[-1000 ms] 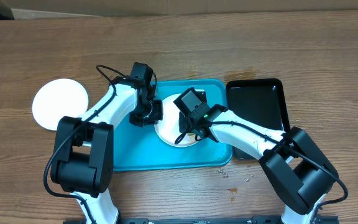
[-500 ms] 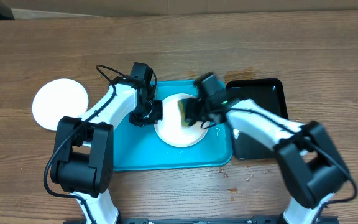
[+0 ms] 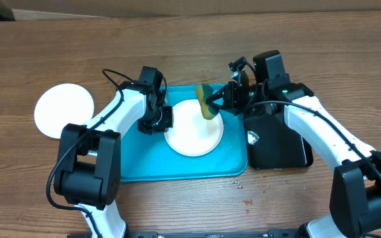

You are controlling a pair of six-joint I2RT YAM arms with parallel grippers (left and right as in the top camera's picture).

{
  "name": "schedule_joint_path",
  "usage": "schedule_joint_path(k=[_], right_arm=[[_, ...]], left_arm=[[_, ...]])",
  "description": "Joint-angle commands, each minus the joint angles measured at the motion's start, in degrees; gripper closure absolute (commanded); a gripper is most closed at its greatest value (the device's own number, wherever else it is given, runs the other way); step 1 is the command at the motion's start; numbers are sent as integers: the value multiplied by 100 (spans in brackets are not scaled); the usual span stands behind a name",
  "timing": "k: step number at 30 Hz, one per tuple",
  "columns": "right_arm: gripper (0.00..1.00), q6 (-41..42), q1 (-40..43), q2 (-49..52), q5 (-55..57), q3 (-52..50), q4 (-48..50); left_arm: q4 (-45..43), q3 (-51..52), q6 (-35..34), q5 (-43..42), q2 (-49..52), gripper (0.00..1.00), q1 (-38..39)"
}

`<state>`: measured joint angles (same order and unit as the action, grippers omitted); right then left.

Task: Clean dirty plates on tray and stack at the side
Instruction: 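Return the sponge to the black tray with the right gripper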

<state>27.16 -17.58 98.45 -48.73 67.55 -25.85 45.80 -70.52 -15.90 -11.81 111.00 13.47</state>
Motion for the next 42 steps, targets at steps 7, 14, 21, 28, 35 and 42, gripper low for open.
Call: schedule_joint_path(k=[7, 14, 21, 28, 35, 42], right_arm=[[96, -1423, 1099, -267, 544, 98, -1637], [96, -1989, 1482, -278, 3191, 98, -3244], [96, -1491, 1434, -278, 4485, -79, -3403], [55, -1493, 1384, -275, 4461, -428, -3185], [37, -1493, 1346, -264, 4465, -623, -2933], [46, -1495, 1346, -256, 4461, -1427, -2039]], left_arm=[[22, 142, 48, 168, 37, 95, 44], [-13, 142, 48, 168, 37, 95, 44], [-63, 142, 48, 168, 37, 95, 48], [-66, 142, 50, 170, 37, 90, 48], [-59, 142, 50, 168, 37, 85, 48], [-42, 142, 50, 168, 37, 74, 48]])
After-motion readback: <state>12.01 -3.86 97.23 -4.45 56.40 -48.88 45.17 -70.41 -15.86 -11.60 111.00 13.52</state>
